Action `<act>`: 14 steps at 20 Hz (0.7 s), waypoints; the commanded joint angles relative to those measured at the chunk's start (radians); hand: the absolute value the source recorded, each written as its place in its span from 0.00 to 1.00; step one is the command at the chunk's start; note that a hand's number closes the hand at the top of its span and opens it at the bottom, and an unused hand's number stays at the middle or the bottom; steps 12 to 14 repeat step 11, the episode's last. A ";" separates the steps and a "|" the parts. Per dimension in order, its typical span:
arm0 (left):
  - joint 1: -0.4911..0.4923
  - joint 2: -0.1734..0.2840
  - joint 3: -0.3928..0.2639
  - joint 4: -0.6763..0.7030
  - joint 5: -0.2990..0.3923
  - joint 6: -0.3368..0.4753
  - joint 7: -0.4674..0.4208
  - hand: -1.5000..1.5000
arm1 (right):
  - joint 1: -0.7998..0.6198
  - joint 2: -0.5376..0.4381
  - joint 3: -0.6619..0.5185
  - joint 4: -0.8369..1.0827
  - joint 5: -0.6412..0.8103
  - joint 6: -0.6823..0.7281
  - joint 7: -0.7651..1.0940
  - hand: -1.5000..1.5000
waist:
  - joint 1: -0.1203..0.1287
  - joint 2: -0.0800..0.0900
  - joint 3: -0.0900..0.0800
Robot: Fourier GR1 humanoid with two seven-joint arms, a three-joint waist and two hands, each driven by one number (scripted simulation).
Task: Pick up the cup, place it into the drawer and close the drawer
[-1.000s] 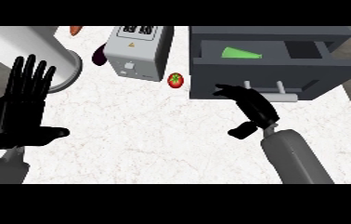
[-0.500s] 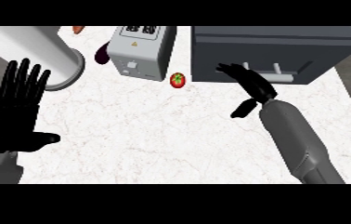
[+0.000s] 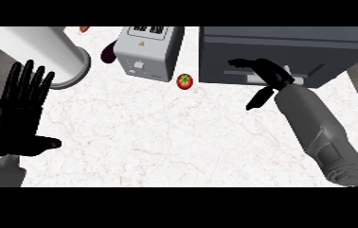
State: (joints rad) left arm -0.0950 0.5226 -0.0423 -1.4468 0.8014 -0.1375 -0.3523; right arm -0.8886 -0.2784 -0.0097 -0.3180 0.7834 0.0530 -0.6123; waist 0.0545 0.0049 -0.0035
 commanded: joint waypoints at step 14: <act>-0.016 -0.036 -0.009 0.048 -0.067 -0.006 -0.047 0.00 | -0.123 -0.071 -0.054 0.156 -0.004 -0.014 0.029 0.00 | 0.034 0.036 0.006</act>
